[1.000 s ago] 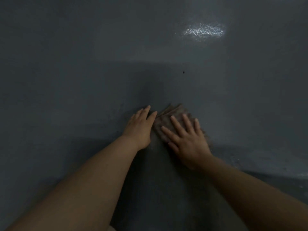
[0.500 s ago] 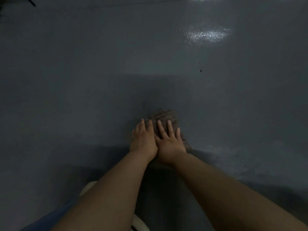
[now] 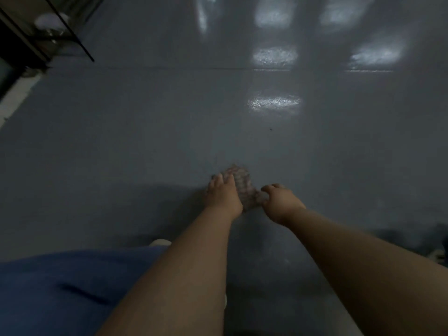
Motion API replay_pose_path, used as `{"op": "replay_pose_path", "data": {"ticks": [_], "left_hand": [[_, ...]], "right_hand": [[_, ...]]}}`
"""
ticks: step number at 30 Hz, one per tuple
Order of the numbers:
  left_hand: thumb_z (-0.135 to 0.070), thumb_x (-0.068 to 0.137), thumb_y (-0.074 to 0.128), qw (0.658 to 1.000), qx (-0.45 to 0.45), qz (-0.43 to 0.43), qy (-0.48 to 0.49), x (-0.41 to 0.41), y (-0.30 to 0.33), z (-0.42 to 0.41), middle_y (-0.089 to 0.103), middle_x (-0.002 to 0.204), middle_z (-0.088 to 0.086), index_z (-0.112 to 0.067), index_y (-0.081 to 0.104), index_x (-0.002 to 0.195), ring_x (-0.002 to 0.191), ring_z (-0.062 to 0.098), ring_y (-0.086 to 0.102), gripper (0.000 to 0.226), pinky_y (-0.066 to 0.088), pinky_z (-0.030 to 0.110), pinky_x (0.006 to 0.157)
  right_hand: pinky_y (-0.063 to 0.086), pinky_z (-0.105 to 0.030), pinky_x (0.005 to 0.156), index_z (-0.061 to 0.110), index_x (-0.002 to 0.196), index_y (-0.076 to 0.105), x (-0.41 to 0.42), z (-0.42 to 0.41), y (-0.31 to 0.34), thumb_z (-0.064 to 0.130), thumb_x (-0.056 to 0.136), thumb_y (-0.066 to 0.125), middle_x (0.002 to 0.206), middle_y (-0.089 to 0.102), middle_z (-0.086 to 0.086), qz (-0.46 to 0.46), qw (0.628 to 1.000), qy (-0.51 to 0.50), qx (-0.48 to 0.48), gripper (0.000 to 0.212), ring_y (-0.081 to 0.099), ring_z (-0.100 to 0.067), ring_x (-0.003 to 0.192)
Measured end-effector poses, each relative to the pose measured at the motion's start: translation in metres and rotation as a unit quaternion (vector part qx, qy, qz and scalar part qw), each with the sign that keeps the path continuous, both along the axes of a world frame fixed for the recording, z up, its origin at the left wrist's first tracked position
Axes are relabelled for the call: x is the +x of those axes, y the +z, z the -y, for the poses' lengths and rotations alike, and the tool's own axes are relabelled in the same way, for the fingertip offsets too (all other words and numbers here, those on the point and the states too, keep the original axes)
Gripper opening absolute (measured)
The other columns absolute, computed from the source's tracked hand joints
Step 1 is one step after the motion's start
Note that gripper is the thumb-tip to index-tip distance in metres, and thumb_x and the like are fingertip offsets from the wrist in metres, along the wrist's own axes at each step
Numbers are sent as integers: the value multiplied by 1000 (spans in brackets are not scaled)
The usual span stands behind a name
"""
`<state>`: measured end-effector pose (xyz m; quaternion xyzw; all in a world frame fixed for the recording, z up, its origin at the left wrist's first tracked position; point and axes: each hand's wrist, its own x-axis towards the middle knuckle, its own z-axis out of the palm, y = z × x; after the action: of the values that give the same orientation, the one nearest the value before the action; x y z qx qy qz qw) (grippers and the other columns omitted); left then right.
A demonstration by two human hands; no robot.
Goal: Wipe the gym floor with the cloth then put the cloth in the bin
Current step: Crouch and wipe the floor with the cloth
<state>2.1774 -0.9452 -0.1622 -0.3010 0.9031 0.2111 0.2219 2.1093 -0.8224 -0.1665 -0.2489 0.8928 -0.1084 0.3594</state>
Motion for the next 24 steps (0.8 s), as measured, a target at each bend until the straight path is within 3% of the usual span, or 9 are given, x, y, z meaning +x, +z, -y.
{"op": "replay_pose_path", "data": {"ticks": [4, 10, 15, 20, 24], "left_hand": [[-25, 90, 54, 1000, -11, -11, 1, 14, 15, -4, 18, 153, 14, -13, 21, 147, 137, 34, 24, 67, 25, 39, 111], [-22, 90, 53, 1000, -19, 10, 9, 6, 0, 3, 16, 153, 16, -10, 16, 148, 139, 33, 19, 70, 21, 40, 115], [-16, 95, 46, 999, 10, 29, 37, -8, -24, 12, -5, 159, 12, -17, 6, 152, 145, 35, -1, 69, 10, 43, 117], [-8, 97, 38, 999, 4, 30, 18, -28, -64, 21, -17, 157, 12, -22, 2, 152, 144, 35, -11, 67, 8, 44, 116], [-20, 101, 34, 1000, -1, 21, -8, -41, -110, 12, -21, 155, 16, -24, -2, 152, 143, 38, -16, 63, 1, 44, 117]], "right_hand": [[31, -38, 110, 12, 143, 37, 6, 4, 16, 16, 98, 39, 149, 31, -14, -24, 1000, 0, -18, 45, 32, -31, 136], [26, -37, 113, 11, 148, 27, -2, 25, -1, 14, 97, 42, 156, 19, -13, -12, 999, 14, -28, 53, 23, -31, 141], [28, -38, 111, 9, 147, 29, -8, 42, -32, 13, 97, 39, 154, 21, -14, 23, 1000, 17, -8, 51, 25, -31, 140], [26, -38, 113, 16, 147, 31, -23, 60, -66, 15, 97, 41, 156, 19, -12, 27, 999, 5, -19, 51, 23, -30, 141], [22, -38, 116, 21, 149, 27, -39, 62, -95, 26, 97, 45, 158, 13, -11, 18, 1000, -19, -10, 55, 16, -29, 144]]}}
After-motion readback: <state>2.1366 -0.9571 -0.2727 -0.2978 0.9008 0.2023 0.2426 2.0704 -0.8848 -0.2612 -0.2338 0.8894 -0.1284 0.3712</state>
